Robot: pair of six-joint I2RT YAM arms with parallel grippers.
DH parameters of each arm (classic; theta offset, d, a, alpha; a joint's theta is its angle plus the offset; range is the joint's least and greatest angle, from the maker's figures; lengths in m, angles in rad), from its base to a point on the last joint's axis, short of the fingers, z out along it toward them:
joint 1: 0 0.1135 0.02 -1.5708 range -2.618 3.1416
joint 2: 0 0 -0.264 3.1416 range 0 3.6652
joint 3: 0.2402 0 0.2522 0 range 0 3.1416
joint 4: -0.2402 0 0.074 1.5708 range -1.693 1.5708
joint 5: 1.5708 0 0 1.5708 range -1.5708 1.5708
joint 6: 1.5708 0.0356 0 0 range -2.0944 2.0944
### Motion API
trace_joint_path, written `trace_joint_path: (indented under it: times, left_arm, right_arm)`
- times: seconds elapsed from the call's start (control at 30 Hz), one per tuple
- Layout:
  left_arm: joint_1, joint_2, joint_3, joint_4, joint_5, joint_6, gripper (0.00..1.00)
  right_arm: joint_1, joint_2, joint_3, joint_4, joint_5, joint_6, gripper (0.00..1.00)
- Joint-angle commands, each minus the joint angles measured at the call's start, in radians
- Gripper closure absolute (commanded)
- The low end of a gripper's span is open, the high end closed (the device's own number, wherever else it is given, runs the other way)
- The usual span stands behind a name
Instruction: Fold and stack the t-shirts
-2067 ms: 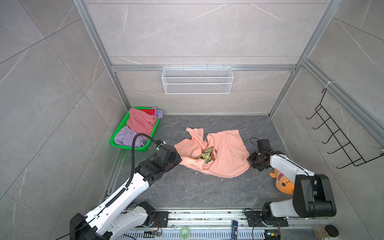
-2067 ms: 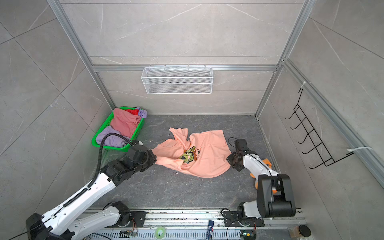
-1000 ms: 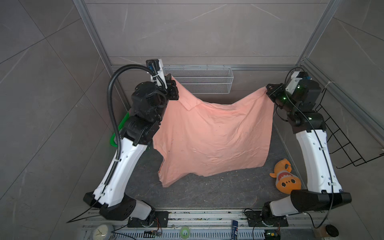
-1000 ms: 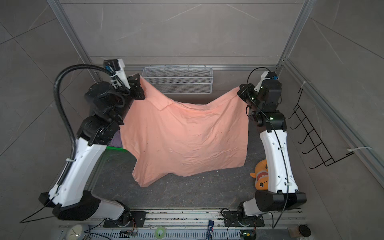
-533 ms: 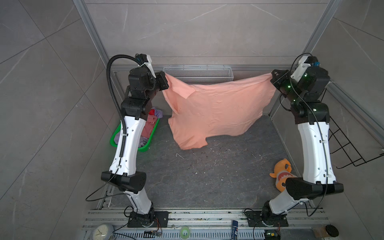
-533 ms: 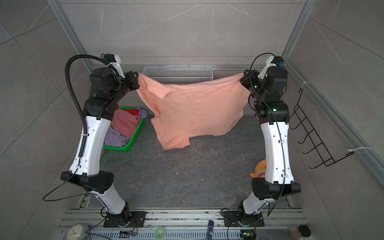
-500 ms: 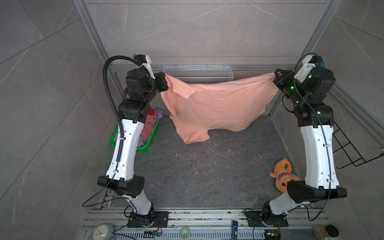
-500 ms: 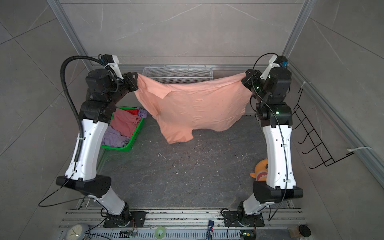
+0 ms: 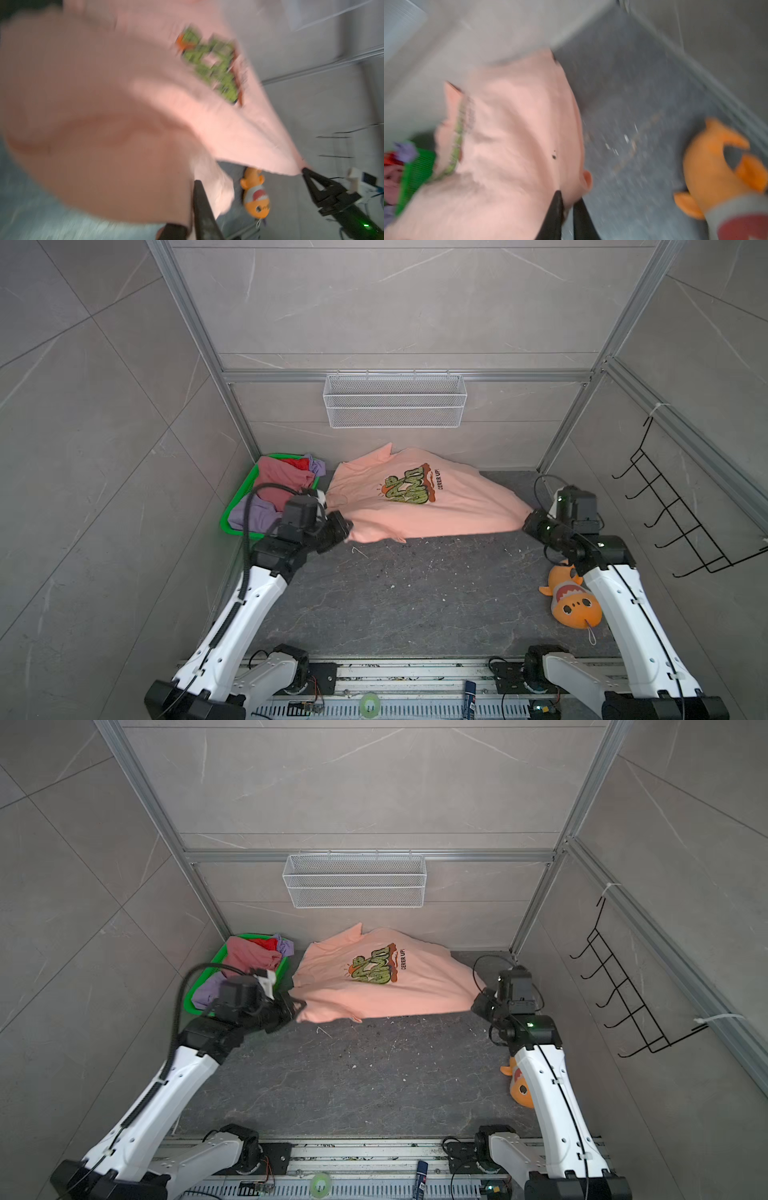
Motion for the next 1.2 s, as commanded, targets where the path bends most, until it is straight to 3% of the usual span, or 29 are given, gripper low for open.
trace_joint_path:
  times: [0.0,0.07,0.1,0.27,0.5,0.8,0.97,1.17]
  left_arm:
    - [-0.044,-0.107,-0.036,-0.157,-0.061,-0.191,0.67]
    - [-0.042,-0.12,0.021,-0.189,-0.087,-0.17,0.39]
    - [-0.042,-0.103,0.065,-0.214,-0.108,-0.144,0.31]
    - [-0.042,0.065,0.196,-0.23,-0.112,-0.051,0.13]
    - [-0.041,0.314,0.227,0.009,-0.131,0.062,0.09]
    - [0.005,0.726,0.458,0.125,-0.178,0.221,0.02]
    - [0.061,0.878,0.523,0.178,-0.145,0.204,0.01]
    - [0.118,0.973,0.506,0.268,-0.063,0.154,0.01]
  right_arm:
    - [-0.002,-0.067,-0.116,-0.112,-0.014,0.088,0.63]
    - [-0.003,-0.07,-0.124,-0.086,-0.011,0.093,0.52]
    - [-0.002,-0.057,-0.111,-0.075,-0.003,0.092,0.48]
    - [-0.002,0.066,-0.023,0.023,-0.048,0.077,0.47]
    - [0.014,0.255,-0.081,0.443,-0.242,0.26,0.45]
    - [0.138,0.603,0.03,0.674,-0.229,0.316,0.42]
    - [0.175,0.782,0.083,0.781,-0.237,0.392,0.41]
    - [0.198,0.897,0.129,0.778,-0.19,0.405,0.4]
